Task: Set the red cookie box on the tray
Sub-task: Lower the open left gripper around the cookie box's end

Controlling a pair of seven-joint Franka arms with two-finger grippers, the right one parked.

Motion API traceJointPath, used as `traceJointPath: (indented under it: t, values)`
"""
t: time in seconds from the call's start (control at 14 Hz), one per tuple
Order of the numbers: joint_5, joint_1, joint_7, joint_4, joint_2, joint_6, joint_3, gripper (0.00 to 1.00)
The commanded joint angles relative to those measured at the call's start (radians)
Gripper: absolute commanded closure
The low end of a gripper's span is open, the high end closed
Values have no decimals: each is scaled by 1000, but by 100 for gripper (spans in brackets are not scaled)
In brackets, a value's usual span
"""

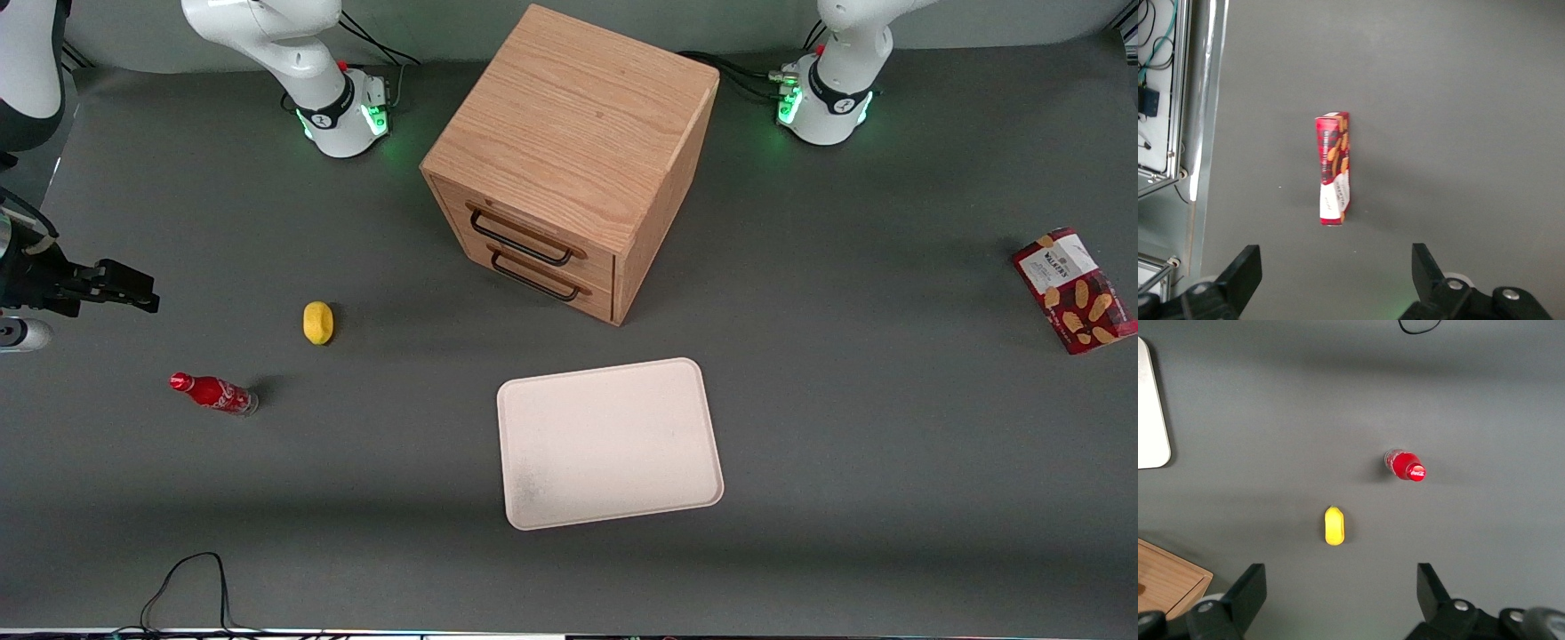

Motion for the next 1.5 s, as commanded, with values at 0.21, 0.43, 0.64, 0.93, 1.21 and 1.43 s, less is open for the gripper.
traceJointPath:
  t: [0.21, 0.43, 0.64, 0.93, 1.21, 1.43]
  values:
    - [-17, 102, 65, 37, 87, 42, -11, 0]
    - [-25, 114, 49, 29, 121, 44, -10, 0]
    - [-82, 145, 44, -67, 124, 100, -10, 0]
    - [-135, 176, -40, -340, 57, 311, -10, 0]
    - [-139, 197, -65, -621, 13, 629, -10, 0]
    - [-139, 197, -65, -698, 36, 757, -10, 0]
